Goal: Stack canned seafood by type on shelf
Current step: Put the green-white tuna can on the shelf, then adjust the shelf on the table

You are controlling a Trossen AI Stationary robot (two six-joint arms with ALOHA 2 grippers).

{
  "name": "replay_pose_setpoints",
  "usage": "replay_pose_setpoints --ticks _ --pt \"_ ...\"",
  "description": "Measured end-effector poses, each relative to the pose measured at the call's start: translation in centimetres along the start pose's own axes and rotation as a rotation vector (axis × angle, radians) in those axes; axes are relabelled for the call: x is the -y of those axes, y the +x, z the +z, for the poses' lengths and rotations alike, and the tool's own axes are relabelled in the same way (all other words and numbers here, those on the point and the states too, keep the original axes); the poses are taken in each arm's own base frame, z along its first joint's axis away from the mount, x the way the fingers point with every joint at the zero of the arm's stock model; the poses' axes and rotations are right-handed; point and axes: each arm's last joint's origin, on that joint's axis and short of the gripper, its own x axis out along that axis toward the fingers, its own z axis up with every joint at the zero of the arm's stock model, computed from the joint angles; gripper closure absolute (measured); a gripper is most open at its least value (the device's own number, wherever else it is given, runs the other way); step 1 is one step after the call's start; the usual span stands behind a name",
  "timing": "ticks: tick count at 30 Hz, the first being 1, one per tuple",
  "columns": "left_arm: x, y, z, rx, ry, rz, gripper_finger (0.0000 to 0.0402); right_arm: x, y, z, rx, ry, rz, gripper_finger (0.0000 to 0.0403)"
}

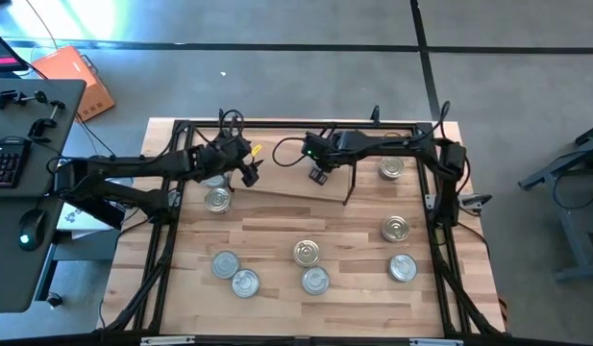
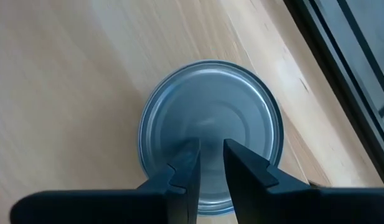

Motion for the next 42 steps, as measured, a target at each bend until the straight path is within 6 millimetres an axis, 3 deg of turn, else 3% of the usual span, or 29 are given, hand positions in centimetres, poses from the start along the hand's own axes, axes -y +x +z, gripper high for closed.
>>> replay_pose_setpoints --ticks 20,24,28,32,36,39,42 --pt "1.0 -0.4 0.0 0.028 0.009 -0.018 0.0067 0.5 -1.4 -0.5 0.001 -0.036 -0.093 0.0336" --pt "1.4 -0.6 0.1 0.043 0.014 -0.016 0.0067 0.1 -3.1 -0.5 0.070 -0.033 -0.113 0.0313" --pt "1.9 -0.8 0.1 0.045 0.029 -0.026 0.0067 -0.6 -6.9 -1.2 0.164 -0.026 -0.116 0.0273" --pt "2.8 -1.3 0.0 0.057 0.052 -0.025 0.0067 -3.2 -11.8 -3.3 0.269 -0.076 -0.023 0.0242" --pt "3.9 -2.0 -0.1 0.074 0.082 -0.036 0.0067 -6.9 -15.9 -6.9 0.319 -0.116 0.103 0.0234" --pt "4.9 -2.6 -0.2 0.089 0.104 -0.056 0.0067 -9.6 -17.0 -10.5 0.257 -0.152 0.185 0.0238" --pt "5.6 -3.2 -0.3 0.104 0.119 -0.070 0.0067 -11.4 -16.4 -13.9 0.185 -0.172 0.185 0.0246"
